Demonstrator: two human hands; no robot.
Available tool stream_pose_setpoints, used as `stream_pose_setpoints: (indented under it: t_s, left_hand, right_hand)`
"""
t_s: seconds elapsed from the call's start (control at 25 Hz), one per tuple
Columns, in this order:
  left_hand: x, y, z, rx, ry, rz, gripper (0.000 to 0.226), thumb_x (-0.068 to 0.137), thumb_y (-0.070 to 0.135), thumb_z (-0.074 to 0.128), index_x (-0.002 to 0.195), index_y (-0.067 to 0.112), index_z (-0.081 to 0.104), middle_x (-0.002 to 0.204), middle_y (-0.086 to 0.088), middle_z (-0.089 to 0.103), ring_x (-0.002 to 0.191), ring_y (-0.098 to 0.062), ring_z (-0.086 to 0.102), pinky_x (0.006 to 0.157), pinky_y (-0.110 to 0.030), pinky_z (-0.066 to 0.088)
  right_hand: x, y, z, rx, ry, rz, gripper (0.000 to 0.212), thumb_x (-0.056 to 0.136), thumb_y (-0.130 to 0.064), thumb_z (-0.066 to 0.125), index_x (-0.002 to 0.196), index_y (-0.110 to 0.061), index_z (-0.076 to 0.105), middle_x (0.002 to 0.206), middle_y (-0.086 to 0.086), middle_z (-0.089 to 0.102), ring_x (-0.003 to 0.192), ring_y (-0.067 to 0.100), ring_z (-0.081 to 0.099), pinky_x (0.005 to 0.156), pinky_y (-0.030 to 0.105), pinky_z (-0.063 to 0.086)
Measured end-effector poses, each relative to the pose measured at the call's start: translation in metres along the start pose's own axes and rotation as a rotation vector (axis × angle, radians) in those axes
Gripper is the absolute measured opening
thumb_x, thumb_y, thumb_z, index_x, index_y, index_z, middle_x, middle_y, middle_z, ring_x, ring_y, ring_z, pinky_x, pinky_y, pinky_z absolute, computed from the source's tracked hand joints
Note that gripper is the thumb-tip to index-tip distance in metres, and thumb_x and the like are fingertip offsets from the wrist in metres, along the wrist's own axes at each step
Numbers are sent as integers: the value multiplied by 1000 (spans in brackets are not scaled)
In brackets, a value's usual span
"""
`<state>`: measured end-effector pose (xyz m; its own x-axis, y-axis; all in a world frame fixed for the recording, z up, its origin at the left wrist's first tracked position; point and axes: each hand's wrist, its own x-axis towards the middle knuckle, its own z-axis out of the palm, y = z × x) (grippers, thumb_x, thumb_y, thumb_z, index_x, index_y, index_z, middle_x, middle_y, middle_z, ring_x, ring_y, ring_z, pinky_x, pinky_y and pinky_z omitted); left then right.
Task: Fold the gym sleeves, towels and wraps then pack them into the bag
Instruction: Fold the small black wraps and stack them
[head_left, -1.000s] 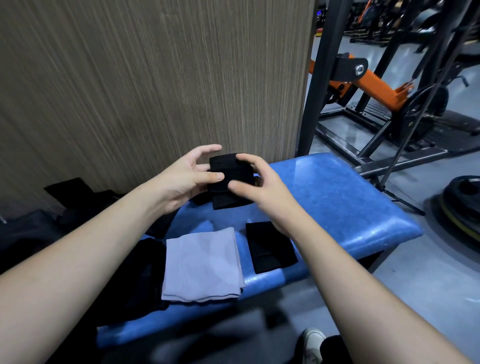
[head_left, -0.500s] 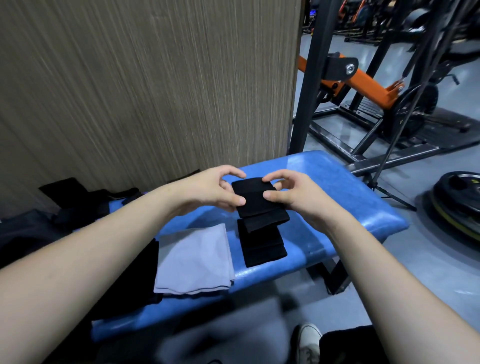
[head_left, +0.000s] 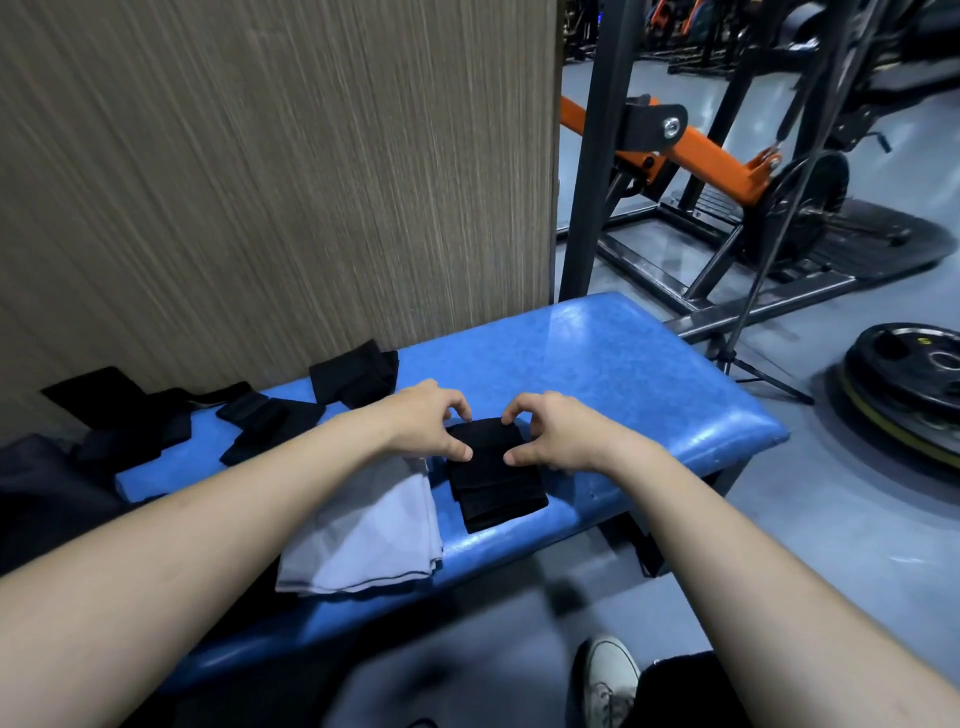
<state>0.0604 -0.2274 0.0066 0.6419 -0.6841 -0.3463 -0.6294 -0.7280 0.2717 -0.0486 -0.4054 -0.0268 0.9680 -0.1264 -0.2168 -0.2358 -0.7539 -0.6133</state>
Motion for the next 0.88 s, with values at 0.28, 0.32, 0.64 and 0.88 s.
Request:
stream_pose_setpoints:
  t_s: [0.28, 0.32, 0.64, 0.88]
  left_hand:
    - [1, 2, 4, -20, -93, 12, 56, 82, 41, 76, 132, 31, 53, 122, 7, 64, 98, -14, 61, 85, -28, 49]
    - [-1, 0, 3, -15, -100, 6, 56, 81, 41, 77, 131, 32, 53, 119, 7, 65, 95, -13, 61, 85, -29, 49]
    - [-8, -22, -1, -170, -108, -39, 40, 80, 41, 79, 114, 26, 63, 107, 7, 69, 77, -9, 64, 64, -24, 50]
    - [2, -67, -25, -121, 347, -84, 5, 86, 30, 65, 88, 30, 69, 85, 18, 69, 86, -7, 64, 85, -36, 54]
  right_hand:
    - [-2, -4, 4, 41, -48, -1, 36, 84, -13, 75, 113, -20, 56, 86, 18, 71, 54, 23, 65, 53, 31, 57]
    - [-3, -5, 5, 51, -57, -5, 36, 84, -12, 75, 114, -18, 56, 87, 21, 71, 54, 22, 65, 54, 32, 58]
    - [-2, -22, 11, 128, -114, -46, 32, 87, -12, 74, 114, -13, 57, 88, 20, 68, 45, 13, 62, 60, 41, 61]
    - [15, -27, 2, -96, 110, -13, 14, 88, -43, 65, 96, -33, 58, 85, -6, 70, 82, 11, 60, 79, 36, 54]
